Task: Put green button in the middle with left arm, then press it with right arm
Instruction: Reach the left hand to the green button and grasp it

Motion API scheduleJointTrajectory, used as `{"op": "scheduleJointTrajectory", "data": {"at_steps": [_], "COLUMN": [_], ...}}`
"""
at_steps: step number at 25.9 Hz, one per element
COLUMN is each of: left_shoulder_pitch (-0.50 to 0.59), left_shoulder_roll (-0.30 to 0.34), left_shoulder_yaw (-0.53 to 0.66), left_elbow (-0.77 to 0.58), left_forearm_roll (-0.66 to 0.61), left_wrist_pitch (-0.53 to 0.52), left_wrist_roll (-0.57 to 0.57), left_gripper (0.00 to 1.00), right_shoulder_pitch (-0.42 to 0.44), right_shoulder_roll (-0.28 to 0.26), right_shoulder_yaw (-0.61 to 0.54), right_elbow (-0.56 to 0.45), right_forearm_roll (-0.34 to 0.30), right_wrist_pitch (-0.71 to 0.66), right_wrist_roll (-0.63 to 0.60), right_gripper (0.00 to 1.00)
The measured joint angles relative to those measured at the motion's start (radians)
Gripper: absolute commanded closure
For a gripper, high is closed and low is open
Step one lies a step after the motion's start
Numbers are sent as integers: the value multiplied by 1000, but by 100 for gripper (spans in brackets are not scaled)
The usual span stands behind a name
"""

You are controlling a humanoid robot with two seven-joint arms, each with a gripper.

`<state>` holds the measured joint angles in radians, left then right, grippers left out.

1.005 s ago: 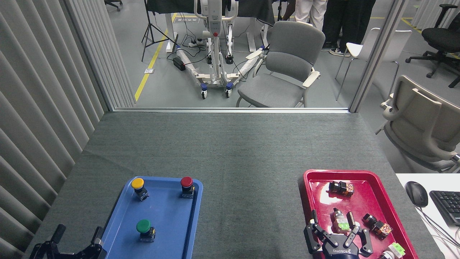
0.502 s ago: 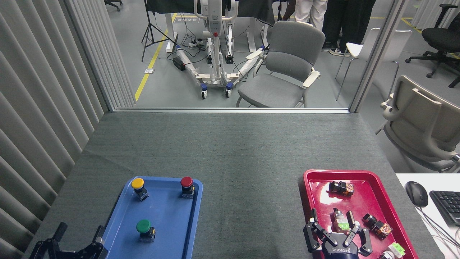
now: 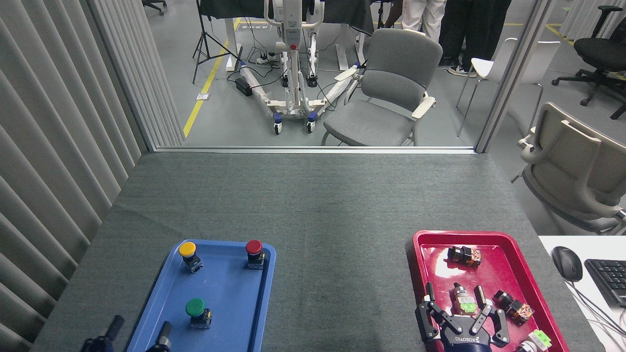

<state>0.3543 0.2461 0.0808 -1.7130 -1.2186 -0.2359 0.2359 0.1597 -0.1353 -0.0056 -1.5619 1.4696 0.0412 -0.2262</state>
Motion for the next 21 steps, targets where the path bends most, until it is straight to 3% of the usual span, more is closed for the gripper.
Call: {"op": "scheduleJointTrajectory", "data": {"at_steps": [4, 9, 16, 21], "left_shoulder_pitch": [-5, -37, -129, -207], "left_shoulder_roll": [-40, -82, -93, -92], "left_shoulder_yaw": [-101, -140, -155, -170], "left_elbow": [22, 87, 213, 325], "left_forearm_roll": [-57, -140, -159, -161], "left_wrist_pitch": [38, 84, 94, 94], "left_wrist_roll": [6, 11, 15, 16], "left_gripper": [3, 3, 4, 12], "right_shoulder_pitch": [-3, -23, -21, -26], "right_shoulder_roll": [3, 1, -2, -2], "right_shoulder_yaw": [0, -2, 2, 8], "right_elbow": [-1, -1, 0, 0], "right_forearm_roll": [0, 0, 0, 0], "right_wrist_pitch": [0, 0, 0, -1], "right_wrist_roll": [-1, -3, 0, 1], "right_gripper": [0, 0, 0, 0]}}
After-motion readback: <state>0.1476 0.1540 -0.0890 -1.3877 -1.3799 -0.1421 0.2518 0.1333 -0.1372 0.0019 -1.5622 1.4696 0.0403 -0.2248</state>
